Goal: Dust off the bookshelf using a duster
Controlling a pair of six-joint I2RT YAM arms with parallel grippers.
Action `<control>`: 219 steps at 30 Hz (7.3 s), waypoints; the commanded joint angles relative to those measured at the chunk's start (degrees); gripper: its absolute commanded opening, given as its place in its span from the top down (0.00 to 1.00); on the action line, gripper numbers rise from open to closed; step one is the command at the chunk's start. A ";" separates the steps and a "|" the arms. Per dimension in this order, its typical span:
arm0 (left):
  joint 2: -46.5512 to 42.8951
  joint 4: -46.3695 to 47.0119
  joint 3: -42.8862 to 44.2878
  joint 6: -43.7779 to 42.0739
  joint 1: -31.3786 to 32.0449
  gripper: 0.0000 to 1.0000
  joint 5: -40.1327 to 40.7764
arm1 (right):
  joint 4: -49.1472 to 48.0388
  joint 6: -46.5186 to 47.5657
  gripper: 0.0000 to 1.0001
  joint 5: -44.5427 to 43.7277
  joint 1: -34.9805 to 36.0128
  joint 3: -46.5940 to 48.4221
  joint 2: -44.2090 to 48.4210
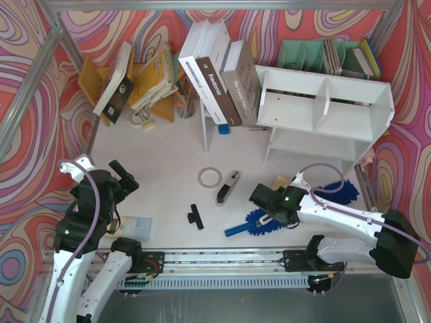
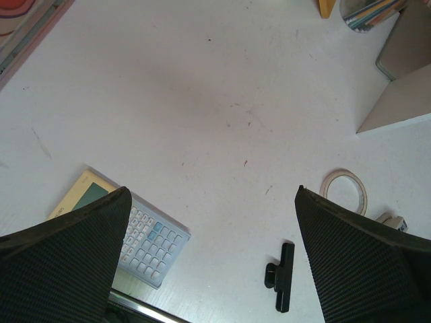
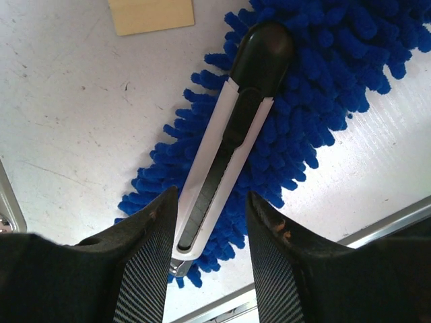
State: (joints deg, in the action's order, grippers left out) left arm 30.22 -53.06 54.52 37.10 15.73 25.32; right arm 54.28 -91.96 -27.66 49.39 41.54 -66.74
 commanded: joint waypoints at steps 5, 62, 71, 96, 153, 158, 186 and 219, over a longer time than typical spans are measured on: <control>-0.42 -0.95 -0.77 0.16 0.08 0.02 -0.01 | -4.88 -0.35 0.53 1.56 -1.13 -4.06 1.62; -0.16 -0.73 -0.90 0.12 0.09 0.02 -0.18 | -4.08 3.03 0.70 -1.89 -2.34 2.56 2.45; -0.13 -0.69 -0.89 0.06 0.09 0.02 -0.27 | -16.76 8.72 0.70 1.69 -2.30 4.35 -2.28; -0.24 -0.59 -1.04 0.07 0.09 0.02 -0.58 | -27.55 7.32 0.68 6.24 -2.21 10.60 -21.59; 7.74 14.73 -4.69 9.20 25.38 0.02 -5.43 | -10.52 16.76 0.01 0.69 -19.10 -11.11 14.51; 20.18 21.42 -2.21 7.25 44.30 0.02 7.66 | -14.07 20.31 0.01 3.76 -24.23 -11.76 12.64; 46.25 39.89 0.03 -4.00 63.28 0.02 14.08 | -13.81 11.27 0.43 4.83 -31.41 -17.84 17.38; 52.72 32.86 6.53 -17.50 67.33 0.02 6.03 | -8.56 9.20 1.00 6.65 -31.39 -7.58 30.83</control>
State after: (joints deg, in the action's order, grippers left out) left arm 82.63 -18.85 61.06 21.80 82.85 32.88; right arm 43.90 -82.74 -19.44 18.31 30.15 -36.75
